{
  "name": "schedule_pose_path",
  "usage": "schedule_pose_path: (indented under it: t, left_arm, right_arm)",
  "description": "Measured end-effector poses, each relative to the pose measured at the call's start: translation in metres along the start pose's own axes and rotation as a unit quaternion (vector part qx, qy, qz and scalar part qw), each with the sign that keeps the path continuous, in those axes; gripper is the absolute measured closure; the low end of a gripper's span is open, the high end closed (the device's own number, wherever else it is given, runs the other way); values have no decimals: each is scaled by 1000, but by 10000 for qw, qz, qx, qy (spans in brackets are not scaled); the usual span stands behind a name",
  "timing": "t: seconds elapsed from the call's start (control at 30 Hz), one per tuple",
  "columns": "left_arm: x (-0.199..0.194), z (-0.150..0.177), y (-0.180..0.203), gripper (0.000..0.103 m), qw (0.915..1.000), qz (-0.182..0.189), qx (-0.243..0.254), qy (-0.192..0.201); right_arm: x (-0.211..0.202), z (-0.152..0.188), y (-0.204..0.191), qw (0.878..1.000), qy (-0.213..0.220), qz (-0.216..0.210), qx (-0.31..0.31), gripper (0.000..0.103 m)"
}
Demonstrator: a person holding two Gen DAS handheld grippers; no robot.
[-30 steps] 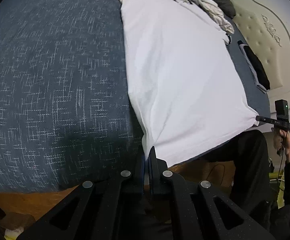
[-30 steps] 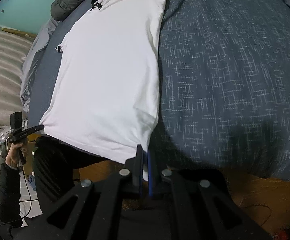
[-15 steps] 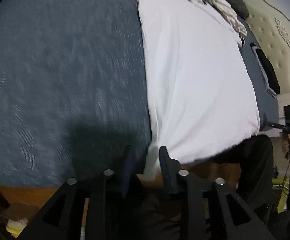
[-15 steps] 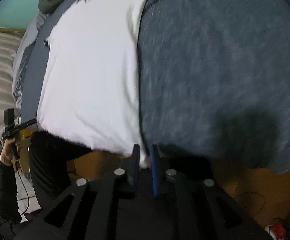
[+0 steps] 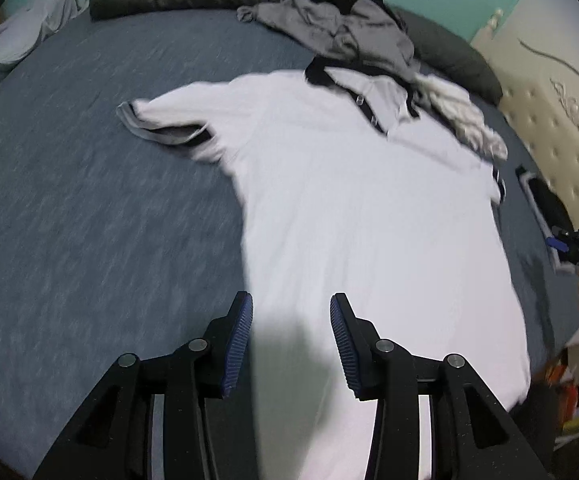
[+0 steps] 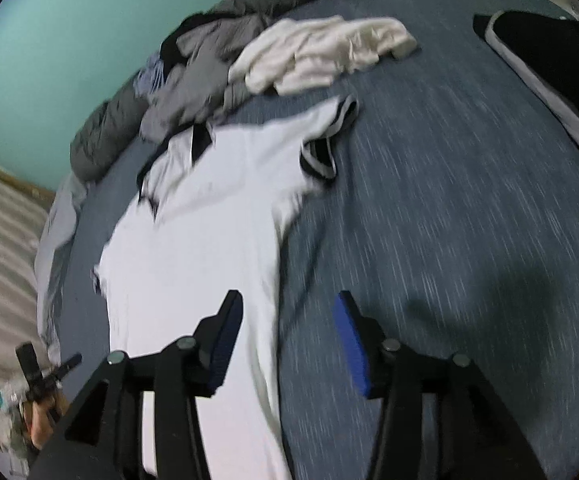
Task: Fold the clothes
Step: 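Open both grippers to release the hem, then grasp the black-trimmed sleeve edge with the right gripper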
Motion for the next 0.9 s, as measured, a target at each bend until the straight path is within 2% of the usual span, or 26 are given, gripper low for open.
schedule_pose_path:
  t: [0.13,0.33,0.53,0.63,0.8,0.9]
  left_arm:
    - [28,-24,15,57,9997,110,-107,196]
    - [61,-37,26,57,9989,116,-200,413]
    - [90,-38,26,57,9976,-19,-222,650]
    - [105,-36,26,57,9980,-30,-234,594]
    - [105,-40,23,57,9974,39,-245,681]
    - [108,-43,24,57,9970,73,-279,715]
  right_arm:
    - [7,-47,17,9995,235,56,224,46]
    - [45,-96,41,9974,508,287,431,44]
    - [72,-126,53,9968,582,396,374,43]
    - [86,-138,57,9963,625,503,312,43]
    - [103,-154,73,9947,677,686,354,43]
    - [111,-161,76,9945,760,641,334,43]
Point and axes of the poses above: each gripper's, at about its wrist camera, not at the fingertips, and x roughly the way its jaws point, y to its right, z to its underside, the point moved 10 cm from there along x, roughly the way its jaws point, and after that the axes turned 2 degrees about -z, right-handed, at the moved point
